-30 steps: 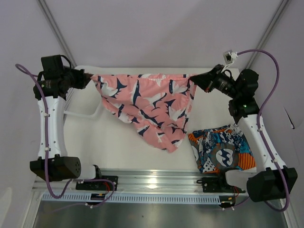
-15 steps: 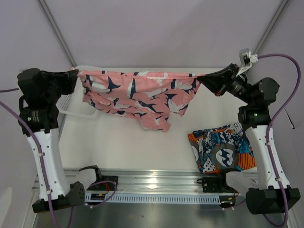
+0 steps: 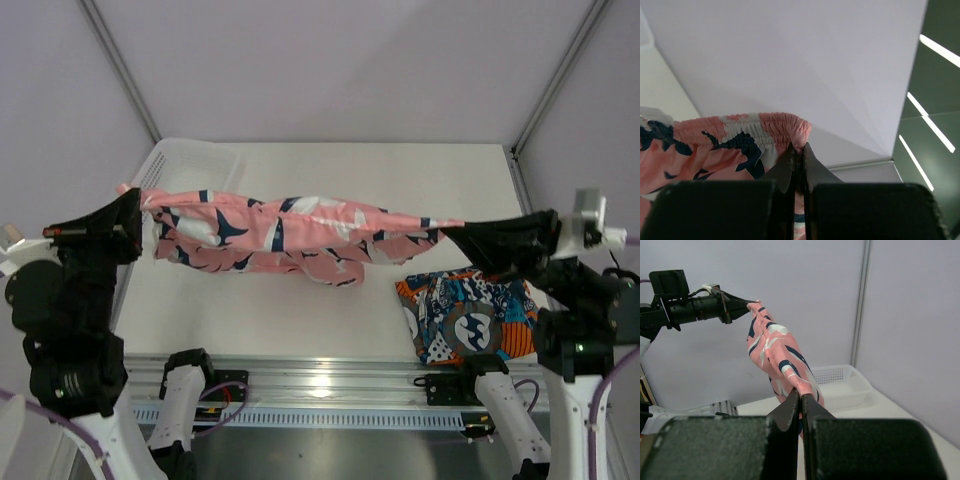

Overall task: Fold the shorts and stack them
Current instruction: Flatten the shorts out

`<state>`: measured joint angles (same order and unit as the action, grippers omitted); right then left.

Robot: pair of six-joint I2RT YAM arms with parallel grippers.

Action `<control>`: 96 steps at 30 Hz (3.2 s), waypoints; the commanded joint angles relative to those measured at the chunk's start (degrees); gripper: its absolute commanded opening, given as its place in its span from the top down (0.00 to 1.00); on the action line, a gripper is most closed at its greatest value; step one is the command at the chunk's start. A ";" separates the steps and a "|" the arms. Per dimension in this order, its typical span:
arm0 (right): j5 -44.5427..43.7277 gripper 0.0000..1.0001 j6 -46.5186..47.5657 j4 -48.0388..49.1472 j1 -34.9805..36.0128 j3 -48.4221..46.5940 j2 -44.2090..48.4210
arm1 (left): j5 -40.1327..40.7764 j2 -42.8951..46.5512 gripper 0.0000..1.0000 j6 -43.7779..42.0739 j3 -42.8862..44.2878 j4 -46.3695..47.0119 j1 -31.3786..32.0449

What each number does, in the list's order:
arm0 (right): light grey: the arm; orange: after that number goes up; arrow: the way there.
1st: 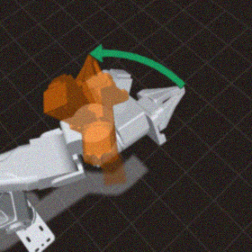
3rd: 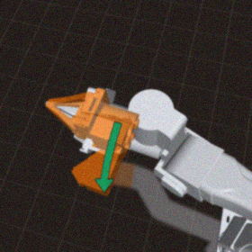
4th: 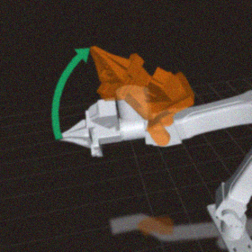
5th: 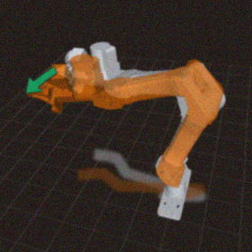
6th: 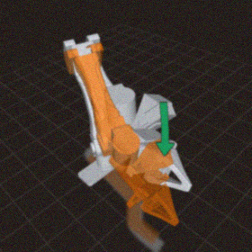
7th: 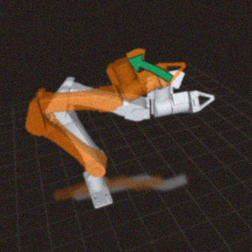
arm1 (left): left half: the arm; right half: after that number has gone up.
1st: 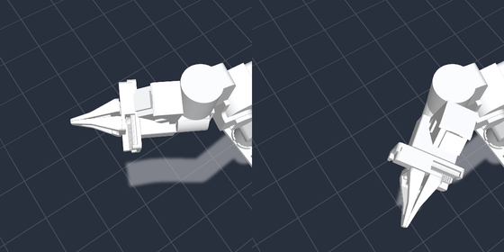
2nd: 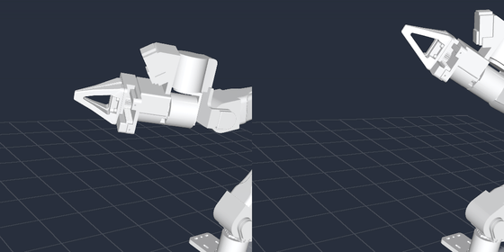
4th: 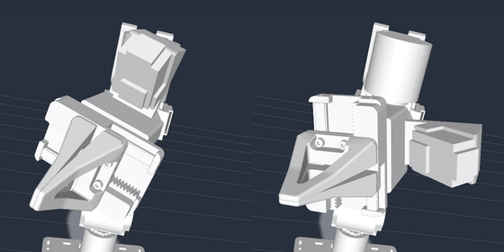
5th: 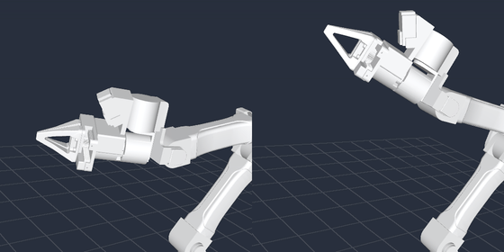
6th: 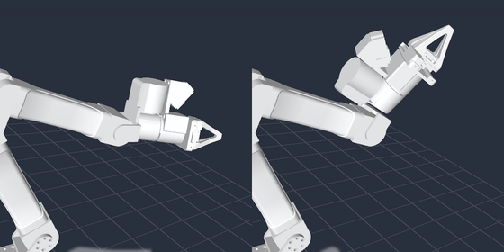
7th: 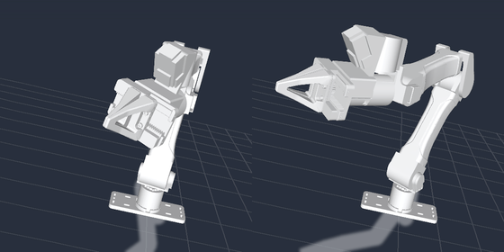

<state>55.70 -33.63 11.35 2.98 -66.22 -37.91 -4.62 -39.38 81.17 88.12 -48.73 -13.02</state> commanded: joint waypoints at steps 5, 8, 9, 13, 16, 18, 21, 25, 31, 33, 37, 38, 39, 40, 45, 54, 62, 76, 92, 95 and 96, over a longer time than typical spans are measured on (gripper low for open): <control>-5.34 1.00 3.31 -10.82 0.62 -2.77 12.59 | -3.28 5.10 1.00 3.03 1.35 3.56 -0.78; -7.00 1.00 3.74 -14.25 0.62 -5.75 15.14 | -3.46 6.41 1.00 3.30 4.16 2.33 -0.70; -7.45 1.00 4.09 -15.13 0.62 -7.16 15.15 | -3.29 6.50 1.00 3.38 4.78 1.98 -0.70; -8.59 1.00 7.08 -21.00 0.53 -16.82 9.73 | -2.93 3.97 1.00 4.26 10.57 1.09 -0.78; -10.26 1.00 9.01 -24.61 0.53 -24.65 4.62 | -4.07 -0.43 1.00 5.49 13.04 1.97 -0.78; -10.18 1.00 8.93 -25.33 0.71 -28.07 -0.48 | -4.78 -3.93 1.00 5.67 14.09 3.29 -0.78; -10.18 1.00 6.91 -22.61 0.71 -26.69 -3.66 | -5.05 -6.32 1.00 5.50 11.75 4.61 -0.78; -9.74 1.00 4.98 -17.78 0.71 -19.32 -6.73 | -4.60 -6.68 1.00 5.41 4.44 8.73 -0.78; -7.89 1.00 2.17 -9.16 0.71 -14.21 -11.22 | -5.92 -8.70 1.00 4.70 0.39 12.95 -0.78; -7.80 1.00 1.46 -8.19 0.80 -14.82 -11.57 | -6.36 -8.96 1.00 3.92 0.91 13.66 -0.78; -6.75 1.00 1.20 -9.07 0.80 -18.15 -10.70 | -5.49 -8.00 1.00 2.86 5.65 12.52 -0.78; -6.57 1.00 1.02 -9.07 0.80 -18.59 -10.08 | -5.40 -7.65 1.00 2.68 6.71 12.26 -0.78; -6.40 1.00 0.93 -9.42 0.80 -19.29 -9.38 | -5.22 -7.12 1.00 2.51 7.24 11.99 -0.61; -6.40 1.00 1.02 -9.60 0.71 -19.56 -7.46 | -5.05 -6.60 1.00 2.51 7.59 11.56 -0.78; -6.92 1.00 1.46 -13.09 0.71 -21.67 -0.68 | -3.91 0.15 1.00 2.86 8.65 11.02 -0.78; -11.14 1.00 2.86 -21.70 0.71 -28.08 7.60 | -0.91 4.40 1.00 2.33 19.36 1.80 -0.78; -12.64 1.00 4.62 -31.39 1.06 -41.71 -7.51 | -5.22 -5.70 1.00 2.42 20.45 1.80 -0.78; -15.18 1.00 -0.38 -10.75 1.24 16.15 -1.91 | -5.23 -0.53 1.00 0.84 -35.80 26.66 0.88; -25.64 1.00 -0.39 12.98 -2.01 36.25 -21.31 | 10.25 -37.66 1.00 -1.19 -43.74 58.57 19.08; -26.08 1.00 -0.04 15.70 -2.46 33.27 -29.11 | 11.65 -43.49 1.00 -1.10 -38.65 58.66 18.99; -26.26 1.00 -0.04 16.32 -2.46 32.30 -31.06 | 11.65 -46.99 1.00 -1.01 -35.33 58.49 18.99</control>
<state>31.33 -34.30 19.57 0.95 -29.87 -64.18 3.97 -82.32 81.73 45.69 2.94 5.78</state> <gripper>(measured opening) 0.008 0.014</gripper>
